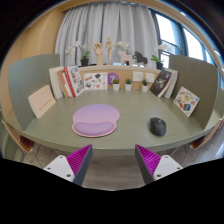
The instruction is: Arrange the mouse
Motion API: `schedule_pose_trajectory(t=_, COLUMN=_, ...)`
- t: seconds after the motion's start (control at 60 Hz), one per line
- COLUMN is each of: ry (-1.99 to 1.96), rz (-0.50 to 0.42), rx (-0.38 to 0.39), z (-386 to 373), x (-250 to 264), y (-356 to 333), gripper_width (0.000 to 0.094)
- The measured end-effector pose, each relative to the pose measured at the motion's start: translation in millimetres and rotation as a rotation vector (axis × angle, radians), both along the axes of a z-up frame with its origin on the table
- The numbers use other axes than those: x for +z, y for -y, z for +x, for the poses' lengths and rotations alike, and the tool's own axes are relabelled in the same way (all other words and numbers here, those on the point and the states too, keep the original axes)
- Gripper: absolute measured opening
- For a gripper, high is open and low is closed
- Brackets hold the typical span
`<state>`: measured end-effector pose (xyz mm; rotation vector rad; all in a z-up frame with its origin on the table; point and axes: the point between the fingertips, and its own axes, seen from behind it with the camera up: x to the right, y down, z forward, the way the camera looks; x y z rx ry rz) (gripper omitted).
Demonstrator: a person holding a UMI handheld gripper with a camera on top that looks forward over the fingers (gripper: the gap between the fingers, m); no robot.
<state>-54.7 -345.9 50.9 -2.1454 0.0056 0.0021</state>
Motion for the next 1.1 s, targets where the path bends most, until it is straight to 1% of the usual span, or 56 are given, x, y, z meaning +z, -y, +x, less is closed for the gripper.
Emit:
schedule_pose_trajectory(t=0.15, ry=0.025, rz=-0.024, rx=-0.108, z=87.5, x=-16.6, y=-17.9, gripper_width=0.0851)
schedule_pose_trajectory(t=0.267, ry=0.028, rz=-0.045, rx=-0.161, z=136.0, x=-27.9, y=-40.1, gripper_width=0.0838)
schedule_pose_trajectory(t=0.417, ry=0.041, rz=-0.062, rx=-0.193, z=177.4, x=-42.6, y=-79.2, gripper_width=0.0838)
schedule_pose_trajectory(t=0.6, ry=0.004, rz=-0.091, rx=-0.173, z=194.3, x=-61.1, y=-127.5, gripper_width=0.0834)
schedule_pose_trajectory(t=0.633, ry=-0.007, rz=-0.085, rx=-0.167, z=194.4, x=-60.6, y=-136.0, gripper_width=0.0809)
schedule_pose_trajectory(t=0.683, ry=-0.019, rz=-0.086, rx=-0.161, z=195.8, x=-61.0, y=-145.4, gripper_width=0.0749)
schedule_pose_trajectory(t=0.8, ry=-0.011, rz=-0.088, rx=-0.148, z=198.7, x=-62.6, y=-158.4, gripper_width=0.0534)
schedule_pose_trajectory(t=0.867, ry=0.002, rz=-0.107, rx=-0.134, z=196.8, x=-62.9, y=-157.9, gripper_width=0.0519)
schedule_pose_trajectory(t=0.883, ry=0.003, rz=-0.109, rx=-0.13, z=196.3, x=-62.7, y=-158.3, gripper_width=0.0499)
schedule_pose_trajectory(t=0.95, ry=0.009, rz=-0.111, rx=-0.112, z=198.7, x=-62.6, y=-159.3, gripper_width=0.0464)
schedule_pose_trajectory(t=0.983, ry=0.017, rz=-0.113, rx=-0.107, z=195.0, x=-64.0, y=-159.1, gripper_width=0.0424)
schedule_pose_trajectory(t=1.033, ry=0.018, rz=-0.13, rx=-0.107, z=195.4, x=-66.1, y=-158.0, gripper_width=0.039)
schedule_pose_trajectory(t=1.067, ry=0.018, rz=-0.148, rx=-0.11, z=195.2, x=-67.4, y=-157.4, gripper_width=0.0343)
schedule_pose_trajectory(t=1.1, ry=0.012, rz=-0.171, rx=-0.117, z=196.3, x=-67.2, y=-157.3, gripper_width=0.034)
